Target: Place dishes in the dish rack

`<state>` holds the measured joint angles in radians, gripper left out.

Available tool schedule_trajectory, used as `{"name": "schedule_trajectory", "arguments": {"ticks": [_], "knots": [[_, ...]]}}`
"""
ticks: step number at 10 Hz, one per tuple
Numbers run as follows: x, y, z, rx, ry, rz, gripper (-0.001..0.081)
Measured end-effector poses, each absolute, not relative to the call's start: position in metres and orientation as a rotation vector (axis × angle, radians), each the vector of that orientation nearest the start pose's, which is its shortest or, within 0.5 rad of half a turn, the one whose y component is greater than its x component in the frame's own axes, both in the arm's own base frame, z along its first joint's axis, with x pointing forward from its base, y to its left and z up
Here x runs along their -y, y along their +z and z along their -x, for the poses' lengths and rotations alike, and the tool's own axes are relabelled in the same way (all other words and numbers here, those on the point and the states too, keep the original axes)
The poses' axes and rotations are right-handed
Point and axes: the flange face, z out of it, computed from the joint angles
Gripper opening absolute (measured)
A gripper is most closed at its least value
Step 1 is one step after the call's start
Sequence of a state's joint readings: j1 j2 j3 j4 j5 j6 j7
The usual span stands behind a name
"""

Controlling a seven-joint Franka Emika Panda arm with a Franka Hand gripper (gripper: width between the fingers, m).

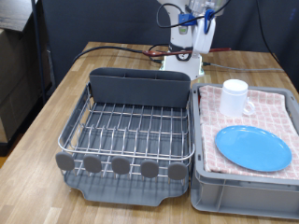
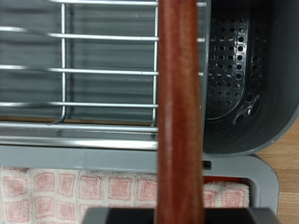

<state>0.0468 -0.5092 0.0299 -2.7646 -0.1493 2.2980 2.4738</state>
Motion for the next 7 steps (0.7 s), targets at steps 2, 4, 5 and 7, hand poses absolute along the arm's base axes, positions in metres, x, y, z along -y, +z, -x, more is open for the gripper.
{"name": "schedule_trajectory", "arguments": {"ticks": [2,4,5,7], "knots": [[-0.024,0.367,-0.36,-2.88,-0.202,1.272,0.0099],[-0.019,0.371,-0.356,-2.923,-0.141,1.225,0.0099],[-0.017,0.373,-0.354,-2.926,-0.098,1.206,0.0099],[-0.012,0.377,-0.352,-2.887,0.014,1.199,0.0098]]}}
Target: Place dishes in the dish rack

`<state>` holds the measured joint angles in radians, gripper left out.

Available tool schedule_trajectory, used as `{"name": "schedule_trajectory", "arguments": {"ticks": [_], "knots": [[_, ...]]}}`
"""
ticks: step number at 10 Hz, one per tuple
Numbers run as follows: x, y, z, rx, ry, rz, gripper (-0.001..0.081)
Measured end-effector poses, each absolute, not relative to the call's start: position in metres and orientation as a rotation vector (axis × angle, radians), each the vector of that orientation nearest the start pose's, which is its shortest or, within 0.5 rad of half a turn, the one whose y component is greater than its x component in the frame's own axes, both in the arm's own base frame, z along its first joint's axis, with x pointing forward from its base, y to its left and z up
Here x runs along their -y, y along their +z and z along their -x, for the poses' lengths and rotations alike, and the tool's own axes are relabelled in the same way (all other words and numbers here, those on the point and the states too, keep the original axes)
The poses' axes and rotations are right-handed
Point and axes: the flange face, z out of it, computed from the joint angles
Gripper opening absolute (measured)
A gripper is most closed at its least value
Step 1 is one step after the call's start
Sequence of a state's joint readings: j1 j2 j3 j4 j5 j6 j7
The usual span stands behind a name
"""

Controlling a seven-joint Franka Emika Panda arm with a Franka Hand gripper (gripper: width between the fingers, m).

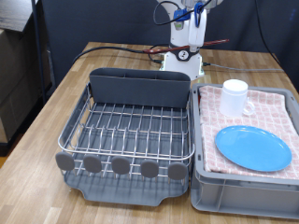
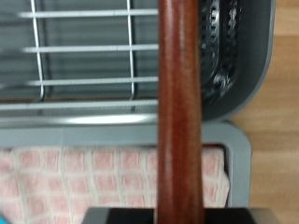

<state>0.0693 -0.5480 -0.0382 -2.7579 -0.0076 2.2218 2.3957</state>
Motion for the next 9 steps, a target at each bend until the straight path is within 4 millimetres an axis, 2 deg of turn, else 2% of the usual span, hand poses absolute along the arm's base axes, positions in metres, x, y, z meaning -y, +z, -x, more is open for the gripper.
{"name": "schedule_trajectory", "arguments": {"ticks": [2,6,9], "knots": [[-0.003,0.375,-0.351,-2.845,0.122,1.183,0.0098],[0.026,0.359,-0.341,-2.8,0.362,1.12,0.0098],[0.033,0.356,-0.34,-2.755,0.368,1.173,0.0098]]}}
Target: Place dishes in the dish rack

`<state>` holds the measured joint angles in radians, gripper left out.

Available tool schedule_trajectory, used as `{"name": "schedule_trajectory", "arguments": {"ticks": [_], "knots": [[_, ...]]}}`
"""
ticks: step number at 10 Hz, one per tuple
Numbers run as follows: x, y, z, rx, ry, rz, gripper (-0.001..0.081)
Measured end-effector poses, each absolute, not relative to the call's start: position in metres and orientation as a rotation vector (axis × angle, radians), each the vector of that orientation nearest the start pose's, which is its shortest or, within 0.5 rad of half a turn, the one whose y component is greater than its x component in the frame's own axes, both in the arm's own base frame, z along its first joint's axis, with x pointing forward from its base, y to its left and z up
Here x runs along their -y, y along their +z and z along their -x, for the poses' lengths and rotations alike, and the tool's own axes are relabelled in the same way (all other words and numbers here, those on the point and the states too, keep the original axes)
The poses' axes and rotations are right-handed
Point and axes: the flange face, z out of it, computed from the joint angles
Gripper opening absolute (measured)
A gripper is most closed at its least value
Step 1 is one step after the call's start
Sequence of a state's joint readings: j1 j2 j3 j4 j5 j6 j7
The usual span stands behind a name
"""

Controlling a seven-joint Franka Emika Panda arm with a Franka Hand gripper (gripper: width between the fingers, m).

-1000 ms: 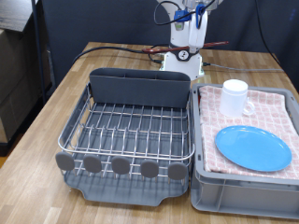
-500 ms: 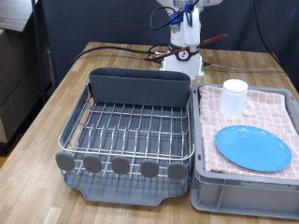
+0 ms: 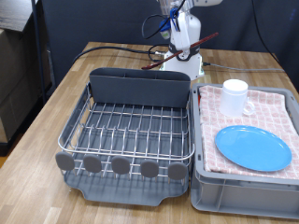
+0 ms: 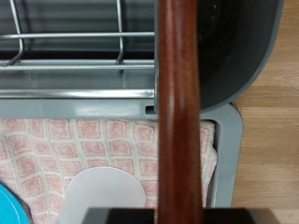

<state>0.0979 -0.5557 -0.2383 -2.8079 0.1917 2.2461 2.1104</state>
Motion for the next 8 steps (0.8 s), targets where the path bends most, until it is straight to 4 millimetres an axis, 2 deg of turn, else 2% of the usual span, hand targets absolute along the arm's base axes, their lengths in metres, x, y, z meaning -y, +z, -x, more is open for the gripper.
{"name": "schedule_trajectory", "arguments": {"ticks": [2,5,8], "knots": [[0.046,0.354,-0.338,-2.726,0.474,1.113,0.0096],[0.08,0.346,-0.326,-2.646,0.655,1.052,0.0095],[0.113,0.332,-0.314,-2.552,0.742,1.056,0.0084]]}}
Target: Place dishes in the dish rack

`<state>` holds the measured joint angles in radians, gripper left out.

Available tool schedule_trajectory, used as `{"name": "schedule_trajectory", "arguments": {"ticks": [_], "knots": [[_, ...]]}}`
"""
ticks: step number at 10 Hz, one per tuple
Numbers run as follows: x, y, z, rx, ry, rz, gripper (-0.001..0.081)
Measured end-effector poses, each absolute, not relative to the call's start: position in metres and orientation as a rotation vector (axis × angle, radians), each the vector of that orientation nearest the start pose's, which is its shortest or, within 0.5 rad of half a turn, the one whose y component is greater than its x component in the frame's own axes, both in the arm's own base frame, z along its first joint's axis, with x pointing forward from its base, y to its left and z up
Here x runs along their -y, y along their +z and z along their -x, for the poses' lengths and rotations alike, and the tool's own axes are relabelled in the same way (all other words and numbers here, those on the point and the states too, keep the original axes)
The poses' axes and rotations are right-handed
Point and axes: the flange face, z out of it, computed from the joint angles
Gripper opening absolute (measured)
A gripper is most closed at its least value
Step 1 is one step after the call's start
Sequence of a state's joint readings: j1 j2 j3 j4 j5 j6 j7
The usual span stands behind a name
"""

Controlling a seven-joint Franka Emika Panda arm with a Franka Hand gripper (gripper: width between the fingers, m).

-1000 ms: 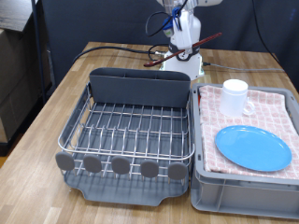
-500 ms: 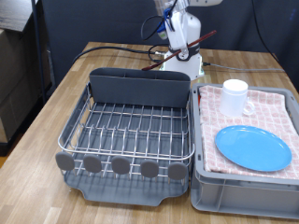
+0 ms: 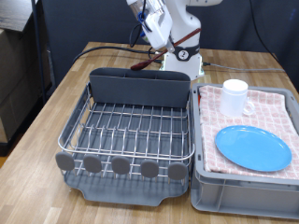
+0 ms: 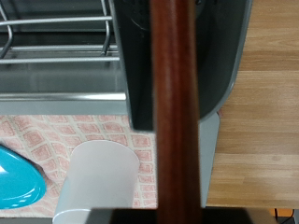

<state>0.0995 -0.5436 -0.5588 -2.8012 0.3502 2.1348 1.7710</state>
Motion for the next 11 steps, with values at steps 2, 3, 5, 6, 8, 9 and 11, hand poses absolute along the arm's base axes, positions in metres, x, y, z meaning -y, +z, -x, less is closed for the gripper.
{"name": "schedule_trajectory", "arguments": {"ticks": [2,3,5,6,8,9,11], "knots": [[0.128,0.319,-0.309,-2.501,0.79,1.08,0.0084],[0.131,0.315,-0.309,-2.486,0.798,1.095,0.0084],[0.132,0.312,-0.31,-2.452,0.828,1.125,0.0084],[0.133,0.31,-0.309,-2.423,0.848,1.128,0.0084],[0.136,0.301,-0.307,-2.368,0.901,1.12,0.0083],[0.139,0.296,-0.307,-2.358,0.925,1.107,0.0083],[0.147,0.285,-0.307,-2.38,0.905,1.107,0.0082]]}}
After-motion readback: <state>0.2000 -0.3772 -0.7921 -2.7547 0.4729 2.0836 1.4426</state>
